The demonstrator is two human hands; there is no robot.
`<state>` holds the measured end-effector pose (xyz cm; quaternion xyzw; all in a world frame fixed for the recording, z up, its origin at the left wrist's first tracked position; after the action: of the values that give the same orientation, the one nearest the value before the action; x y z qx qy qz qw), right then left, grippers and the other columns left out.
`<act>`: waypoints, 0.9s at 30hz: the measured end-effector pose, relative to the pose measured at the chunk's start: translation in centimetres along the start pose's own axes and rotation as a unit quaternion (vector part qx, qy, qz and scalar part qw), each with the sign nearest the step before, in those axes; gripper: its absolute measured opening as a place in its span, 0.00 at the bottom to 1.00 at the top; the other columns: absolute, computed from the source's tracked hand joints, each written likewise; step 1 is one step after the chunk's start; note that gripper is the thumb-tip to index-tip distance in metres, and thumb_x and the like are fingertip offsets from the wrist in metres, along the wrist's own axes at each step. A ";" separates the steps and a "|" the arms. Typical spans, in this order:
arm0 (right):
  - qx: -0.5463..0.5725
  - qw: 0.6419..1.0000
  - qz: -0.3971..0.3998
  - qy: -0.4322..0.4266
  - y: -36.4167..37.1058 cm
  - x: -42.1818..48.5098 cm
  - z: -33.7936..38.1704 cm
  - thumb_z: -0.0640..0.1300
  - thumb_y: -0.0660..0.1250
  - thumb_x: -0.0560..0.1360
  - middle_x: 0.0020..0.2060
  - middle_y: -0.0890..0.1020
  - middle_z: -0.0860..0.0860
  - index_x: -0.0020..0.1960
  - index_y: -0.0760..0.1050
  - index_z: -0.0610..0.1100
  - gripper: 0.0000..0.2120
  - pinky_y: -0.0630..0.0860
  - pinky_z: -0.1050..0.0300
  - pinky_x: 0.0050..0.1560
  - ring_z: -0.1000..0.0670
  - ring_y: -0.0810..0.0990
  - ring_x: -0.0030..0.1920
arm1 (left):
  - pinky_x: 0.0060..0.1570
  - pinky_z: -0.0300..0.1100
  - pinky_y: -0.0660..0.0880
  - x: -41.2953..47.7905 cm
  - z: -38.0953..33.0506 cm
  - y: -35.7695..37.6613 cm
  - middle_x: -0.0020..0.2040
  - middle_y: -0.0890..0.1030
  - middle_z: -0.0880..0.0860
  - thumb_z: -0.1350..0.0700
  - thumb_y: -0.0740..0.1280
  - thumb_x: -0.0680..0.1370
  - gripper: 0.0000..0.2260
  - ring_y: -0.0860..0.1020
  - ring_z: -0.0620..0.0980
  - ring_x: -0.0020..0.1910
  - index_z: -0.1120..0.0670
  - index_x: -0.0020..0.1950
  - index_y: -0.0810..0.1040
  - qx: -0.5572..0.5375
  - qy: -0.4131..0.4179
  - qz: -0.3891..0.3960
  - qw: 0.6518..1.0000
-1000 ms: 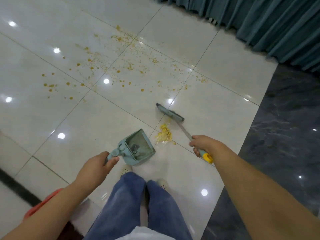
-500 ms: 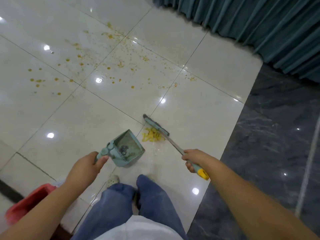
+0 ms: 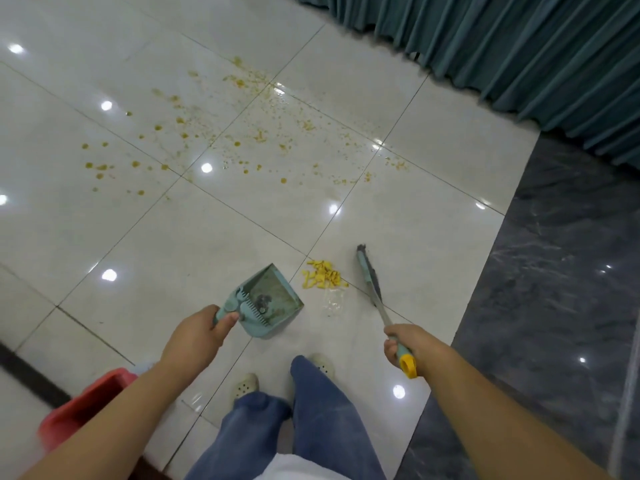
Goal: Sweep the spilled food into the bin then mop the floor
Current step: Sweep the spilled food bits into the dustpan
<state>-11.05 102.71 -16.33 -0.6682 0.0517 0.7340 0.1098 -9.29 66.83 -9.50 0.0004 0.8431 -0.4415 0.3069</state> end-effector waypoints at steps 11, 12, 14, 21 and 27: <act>0.141 0.983 0.109 0.042 11.8 -1.9 -4.9 0.38 0.57 0.81 0.19 0.65 0.48 0.43 0.65 0.40 0.08 0.62 0.69 0.13 0.55 0.64 0.14 | 0.33 0.42 0.68 0.6 5.1 -1.5 0.32 0.76 0.52 0.44 0.58 0.79 0.19 0.73 0.50 0.32 0.59 0.40 0.73 -0.026 0.007 0.030 0.999; 0.147 0.982 0.114 0.045 12.4 -2.1 -5.0 0.39 0.58 0.81 0.19 0.65 0.48 0.43 0.65 0.40 0.08 0.63 0.69 0.13 0.55 0.64 0.14 | 0.34 0.43 0.69 0.6 5.5 -1.5 0.33 0.77 0.53 0.44 0.58 0.79 0.19 0.74 0.51 0.33 0.59 0.41 0.73 -0.020 0.010 0.036 0.999; 0.148 0.980 0.120 0.050 12.9 -2.6 -5.3 0.39 0.58 0.81 0.21 0.64 0.48 0.43 0.64 0.40 0.08 0.63 0.70 0.13 0.55 0.65 0.14 | 0.35 0.44 0.69 0.3 6.2 -1.5 0.35 0.78 0.55 0.44 0.58 0.79 0.19 0.74 0.53 0.34 0.59 0.40 0.72 -0.008 0.018 0.046 0.999; 0.085 0.985 0.141 0.045 11.7 -4.0 -5.0 0.41 0.58 0.81 0.20 0.65 0.48 0.46 0.65 0.40 0.06 0.65 0.69 0.14 0.55 0.65 0.15 | 0.31 0.40 0.66 0.4 7.2 -2.1 0.32 0.77 0.52 0.45 0.58 0.80 0.18 0.74 0.50 0.32 0.58 0.40 0.72 -0.038 0.003 0.037 0.999; -0.066 0.995 0.064 -0.026 11.6 -4.9 -3.0 0.37 0.60 0.79 0.23 0.68 0.46 0.42 0.68 0.40 0.07 0.64 0.70 0.15 0.55 0.65 0.15 | 0.30 0.40 0.65 0.0 7.7 -3.0 0.30 0.74 0.51 0.45 0.57 0.80 0.18 0.71 0.48 0.30 0.56 0.36 0.70 -0.073 -0.019 0.001 0.997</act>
<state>-10.45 90.37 -12.61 -0.6503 0.0430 0.7582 0.0199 -6.17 59.30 -10.53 -0.0291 0.8671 -0.3787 0.3224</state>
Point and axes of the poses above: each hand's wrist, its own x-axis towards the middle knuckle, its own y-axis out of the palm, z = x × y, the point moved 5 cm from there along x, towards the middle knuckle
